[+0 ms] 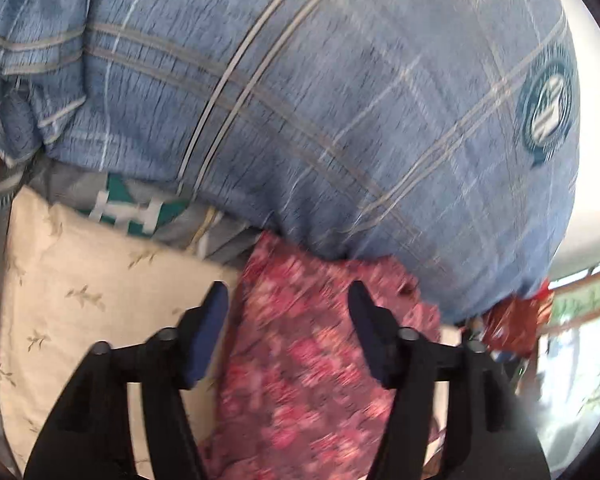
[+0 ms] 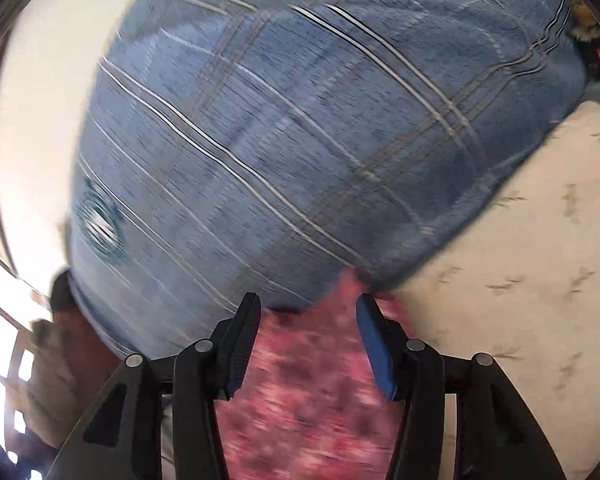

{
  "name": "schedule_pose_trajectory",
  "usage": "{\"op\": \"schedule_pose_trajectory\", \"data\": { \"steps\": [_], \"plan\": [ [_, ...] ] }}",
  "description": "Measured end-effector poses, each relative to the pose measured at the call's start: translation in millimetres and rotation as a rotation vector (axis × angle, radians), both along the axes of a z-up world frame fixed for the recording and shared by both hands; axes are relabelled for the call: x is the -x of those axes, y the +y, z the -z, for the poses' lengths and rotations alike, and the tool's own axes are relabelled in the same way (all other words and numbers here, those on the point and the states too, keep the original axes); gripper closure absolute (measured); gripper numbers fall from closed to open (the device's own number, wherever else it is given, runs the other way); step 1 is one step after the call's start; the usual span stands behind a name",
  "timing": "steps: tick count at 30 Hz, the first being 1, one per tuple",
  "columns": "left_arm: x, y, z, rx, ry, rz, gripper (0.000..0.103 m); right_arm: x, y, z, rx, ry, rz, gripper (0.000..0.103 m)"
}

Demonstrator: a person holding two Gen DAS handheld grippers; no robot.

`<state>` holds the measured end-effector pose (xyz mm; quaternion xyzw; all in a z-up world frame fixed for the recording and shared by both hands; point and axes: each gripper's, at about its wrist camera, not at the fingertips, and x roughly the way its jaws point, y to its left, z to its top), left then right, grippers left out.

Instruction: Fold small clothes

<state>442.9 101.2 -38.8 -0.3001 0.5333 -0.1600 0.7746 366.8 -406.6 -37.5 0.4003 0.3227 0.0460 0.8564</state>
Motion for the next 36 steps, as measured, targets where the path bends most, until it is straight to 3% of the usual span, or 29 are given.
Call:
{"op": "schedule_pose_trajectory", "data": {
  "steps": [6, 8, 9, 10, 11, 12, 14, 17, 19, 20, 22, 24, 26, 28, 29, 30, 31, 32, 34, 36],
  "plan": [
    [7, -28, 38, -0.016, 0.104, 0.114, 0.038, -13, 6, 32, -0.025, 0.100, 0.012, 0.048],
    [11, -48, 37, -0.114, 0.083, 0.139, 0.038, -29, 22, 37, 0.065, 0.167, -0.014, 0.048],
    [12, -65, 35, -0.175, 0.061, 0.147, 0.044, -36, 30, 37, 0.121, 0.194, -0.029, 0.048],
    [13, -73, 33, -0.230, 0.031, 0.168, 0.071, -35, 36, 39, 0.167, 0.210, -0.048, 0.056],
    [15, -79, 28, -0.281, 0.000, 0.190, 0.085, -41, 47, 36, 0.230, 0.208, -0.101, 0.086],
    [15, -80, 26, -0.293, -0.015, 0.196, 0.091, -44, 57, 28, 0.285, 0.181, -0.143, 0.095],
    [13, -73, 21, -0.264, -0.043, 0.161, 0.091, -38, 62, 11, 0.326, 0.101, -0.163, 0.095],
    [2, -57, 29, -0.260, -0.020, 0.084, 0.091, -26, 42, 1, 0.273, 0.024, -0.086, 0.097],
    [-5, -42, 43, -0.221, 0.053, 0.029, 0.091, -26, 25, 18, 0.249, 0.087, -0.034, 0.099],
    [-4, -30, 48, -0.156, 0.088, -0.004, 0.091, -27, 16, 35, 0.232, 0.172, -0.012, 0.102],
    [6, -13, 43, -0.089, 0.089, -0.046, 0.091, -18, 8, 51, 0.232, 0.256, 0.034, 0.102],
    [18, 0, 31, -0.087, 0.060, -0.058, 0.091, 2, 1, 44, 0.142, 0.154, 0.047, 0.096],
    [37, 11, 15, -0.067, 0.042, -0.042, 0.089, 27, 1, 29, 0.120, 0.067, 0.064, 0.096],
    [55, 10, 5, -0.055, 0.024, -0.014, 0.073, 51, 7, 17, 0.119, 0.030, 0.029, 0.093],
    [69, 10, -3, -0.063, 0.007, 0.010, 0.066, 58, 13, 12, 0.134, 0.028, 0.011, 0.086],
    [81, 7, -6, -0.070, -0.003, 0.025, 0.050, 72, 24, 7, 0.162, 0.034, -0.026, 0.073],
    [93, 3, -9, -0.078, -0.014, 0.044, 0.042, 81, 32, 4, 0.192, 0.043, -0.047, 0.066],
    [106, 0, -10, -0.082, -0.024, 0.071, 0.041, 91, 41, 2, 0.235, 0.052, -0.062, 0.055],
    [133, -13, -8, -0.080, -0.027, 0.116, 0.041, 104, 64, 8, 0.336, 0.075, -0.084, 0.045],
    [152, -18, -7, -0.106, -0.023, 0.144, 0.041, 116, 85, 28, 0.469, 0.159, -0.101, 0.038]
  ]
}}
